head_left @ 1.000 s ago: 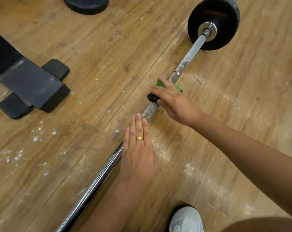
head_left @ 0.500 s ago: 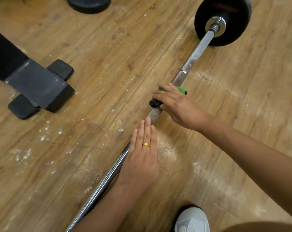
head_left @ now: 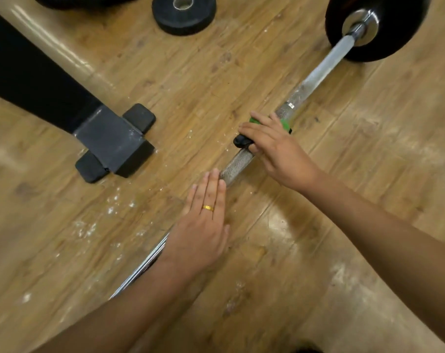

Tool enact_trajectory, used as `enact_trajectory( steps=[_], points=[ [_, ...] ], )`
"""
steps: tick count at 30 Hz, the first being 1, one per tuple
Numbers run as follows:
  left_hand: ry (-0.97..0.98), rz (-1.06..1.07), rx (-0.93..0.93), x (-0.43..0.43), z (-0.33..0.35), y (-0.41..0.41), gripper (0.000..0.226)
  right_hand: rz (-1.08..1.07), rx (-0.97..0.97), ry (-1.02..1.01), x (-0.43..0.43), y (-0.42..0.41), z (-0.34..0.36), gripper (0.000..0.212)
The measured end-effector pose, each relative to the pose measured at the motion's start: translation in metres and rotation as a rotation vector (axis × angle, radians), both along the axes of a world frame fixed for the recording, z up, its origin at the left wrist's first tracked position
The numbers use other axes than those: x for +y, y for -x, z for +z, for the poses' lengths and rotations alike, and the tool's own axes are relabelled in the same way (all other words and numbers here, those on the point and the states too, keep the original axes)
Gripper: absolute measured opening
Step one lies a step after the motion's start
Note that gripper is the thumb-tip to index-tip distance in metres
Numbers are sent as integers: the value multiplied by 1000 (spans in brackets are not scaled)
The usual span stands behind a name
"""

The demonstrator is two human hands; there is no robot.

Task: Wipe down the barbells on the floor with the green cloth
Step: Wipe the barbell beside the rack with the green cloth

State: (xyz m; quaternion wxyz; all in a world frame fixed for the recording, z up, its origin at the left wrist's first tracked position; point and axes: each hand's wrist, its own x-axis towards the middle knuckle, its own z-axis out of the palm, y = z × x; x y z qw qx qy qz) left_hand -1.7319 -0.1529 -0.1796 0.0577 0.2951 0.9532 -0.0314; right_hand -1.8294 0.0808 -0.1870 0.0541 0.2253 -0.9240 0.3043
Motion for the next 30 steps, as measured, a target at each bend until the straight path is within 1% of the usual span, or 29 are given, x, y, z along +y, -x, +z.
enact_trajectory(
  steps=[3,7,9,12,15,17,19,22,26,30],
  points=[
    [83,-41,-77,-16,11,20,89,2,-5,9,-10,22,3,35],
    [67,-83,-297,-38,26,58,96,-8,-30,-16,-36,46,3,34],
    [37,-49,-415,-34,31,79,97,3,-40,-56,-42,59,5,34],
    [-3,102,-477,-18,33,96,94,66,-53,-153,-49,80,10,35],
    [-6,203,-461,-10,31,102,98,22,-70,-212,-35,106,17,34],
    [-67,230,-444,-8,31,117,98,-53,-113,-228,-20,124,22,33],
    [-133,196,-387,-3,29,139,96,-85,-145,-228,-13,137,25,33],
    [-234,177,-320,6,20,168,90,-69,-174,-230,-20,150,28,30],
    [-262,211,-149,8,7,175,88,-32,-319,-340,-32,166,40,26],
    [-272,162,-148,4,5,180,89,-76,-452,-424,-36,170,53,31]
  ],
)
